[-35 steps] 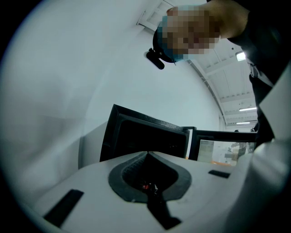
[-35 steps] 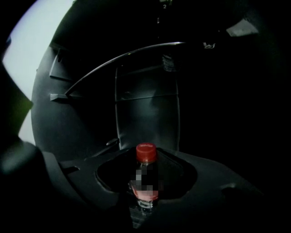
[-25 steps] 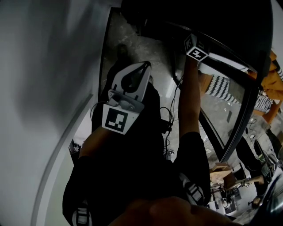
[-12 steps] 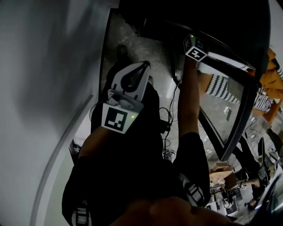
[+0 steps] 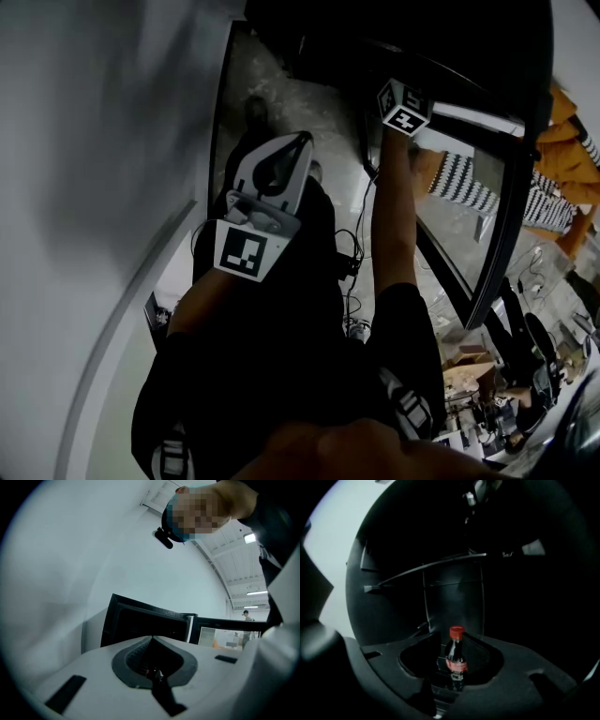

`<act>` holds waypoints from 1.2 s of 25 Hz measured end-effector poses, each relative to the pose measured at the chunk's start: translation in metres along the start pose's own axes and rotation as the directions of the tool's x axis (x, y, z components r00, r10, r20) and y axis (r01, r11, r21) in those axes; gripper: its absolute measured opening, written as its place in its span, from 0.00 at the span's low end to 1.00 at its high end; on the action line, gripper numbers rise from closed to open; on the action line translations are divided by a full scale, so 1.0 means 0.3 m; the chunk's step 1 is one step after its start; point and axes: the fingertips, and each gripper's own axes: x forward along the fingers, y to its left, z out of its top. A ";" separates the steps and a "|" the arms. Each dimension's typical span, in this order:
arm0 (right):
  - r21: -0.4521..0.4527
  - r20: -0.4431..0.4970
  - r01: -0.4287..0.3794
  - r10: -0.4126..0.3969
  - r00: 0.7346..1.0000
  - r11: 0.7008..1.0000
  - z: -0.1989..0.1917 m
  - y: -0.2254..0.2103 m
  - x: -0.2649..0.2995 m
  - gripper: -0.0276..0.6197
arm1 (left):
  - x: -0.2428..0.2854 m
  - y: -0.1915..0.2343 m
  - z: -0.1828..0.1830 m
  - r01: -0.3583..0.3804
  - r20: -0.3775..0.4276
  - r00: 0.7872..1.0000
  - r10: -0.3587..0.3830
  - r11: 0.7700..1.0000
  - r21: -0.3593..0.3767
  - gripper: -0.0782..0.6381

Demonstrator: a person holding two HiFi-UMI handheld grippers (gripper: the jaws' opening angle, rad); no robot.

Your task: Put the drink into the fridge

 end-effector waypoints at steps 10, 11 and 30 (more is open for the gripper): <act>0.070 0.004 0.004 -0.005 1.000 0.998 0.115 0.014 -0.191 0.06 | -0.072 -0.079 0.130 -0.033 0.023 0.999 0.033 0.999 0.014 0.12; 0.085 0.000 -0.001 0.001 1.000 0.996 0.130 0.013 -0.214 0.05 | -0.082 -0.090 0.148 -0.041 0.025 0.999 0.040 0.999 0.017 0.12; 0.126 -0.042 -0.048 0.054 0.998 0.991 0.305 0.058 -0.617 0.05 | -0.260 -0.243 0.441 -0.206 0.091 0.975 0.201 0.977 0.046 0.12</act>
